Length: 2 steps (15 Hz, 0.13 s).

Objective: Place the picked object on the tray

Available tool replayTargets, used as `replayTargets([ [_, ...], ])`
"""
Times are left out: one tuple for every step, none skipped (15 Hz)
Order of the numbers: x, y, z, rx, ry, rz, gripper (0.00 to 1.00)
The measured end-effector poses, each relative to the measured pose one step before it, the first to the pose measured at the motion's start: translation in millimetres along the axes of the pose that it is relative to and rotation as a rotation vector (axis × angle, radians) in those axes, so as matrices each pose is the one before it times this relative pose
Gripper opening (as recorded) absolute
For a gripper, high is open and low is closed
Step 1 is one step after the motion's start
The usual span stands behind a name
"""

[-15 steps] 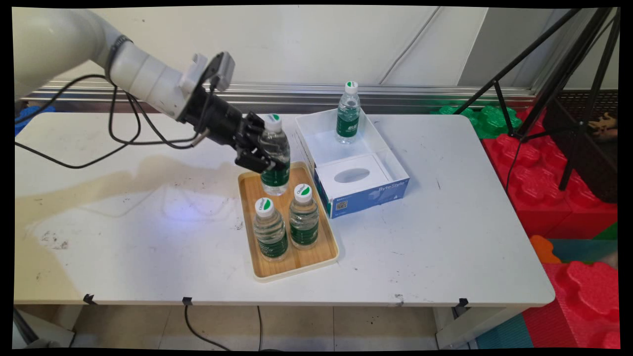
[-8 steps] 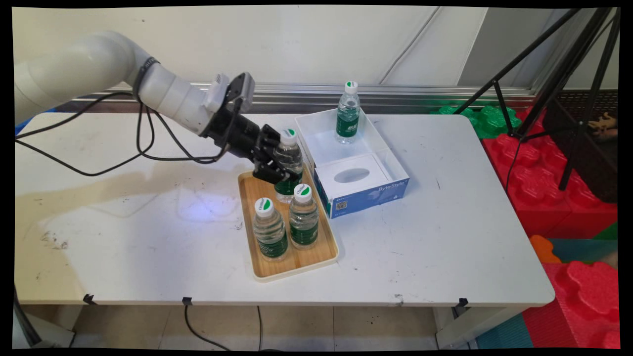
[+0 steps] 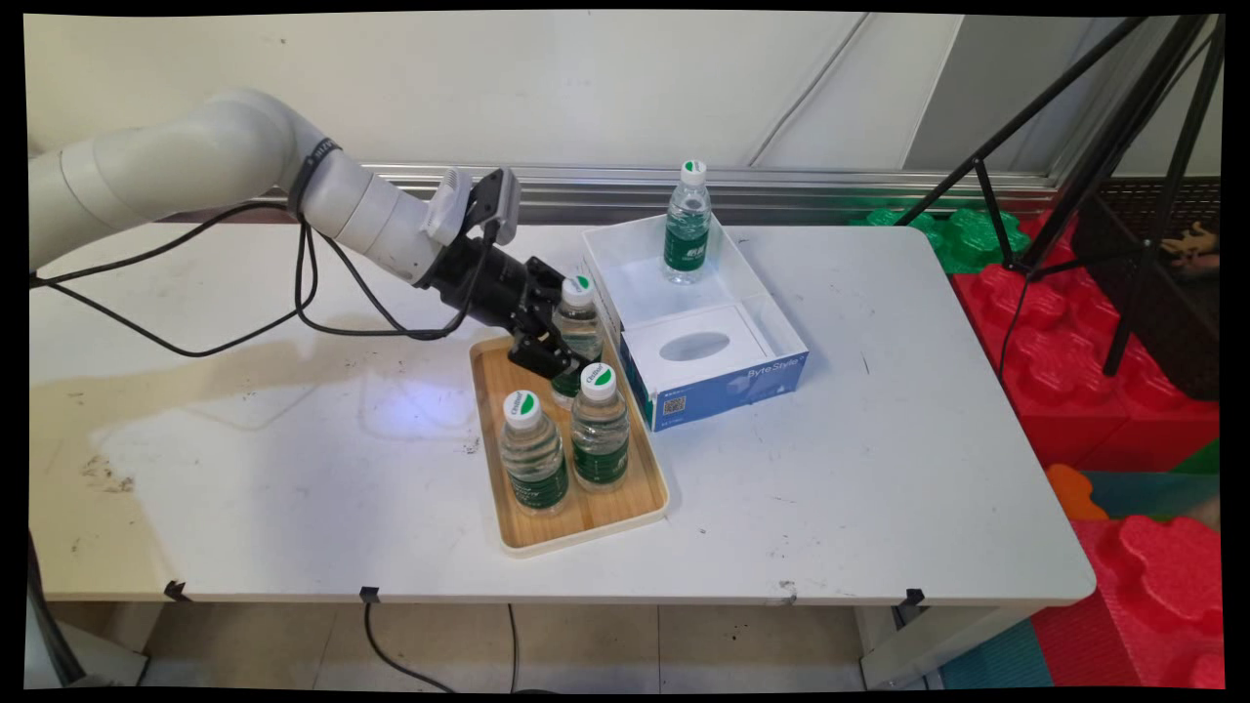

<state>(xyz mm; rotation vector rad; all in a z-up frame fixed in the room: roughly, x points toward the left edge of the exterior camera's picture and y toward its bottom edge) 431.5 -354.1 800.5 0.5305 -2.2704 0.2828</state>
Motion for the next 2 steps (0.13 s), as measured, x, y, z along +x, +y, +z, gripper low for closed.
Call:
replayTargets([
  [-1.19,0.17,0.23,-0.00083,-0.00044,0.00247,1.00],
  [-1.09,0.16,-0.98,0.00067,0.00014,0.00299,1.00],
])
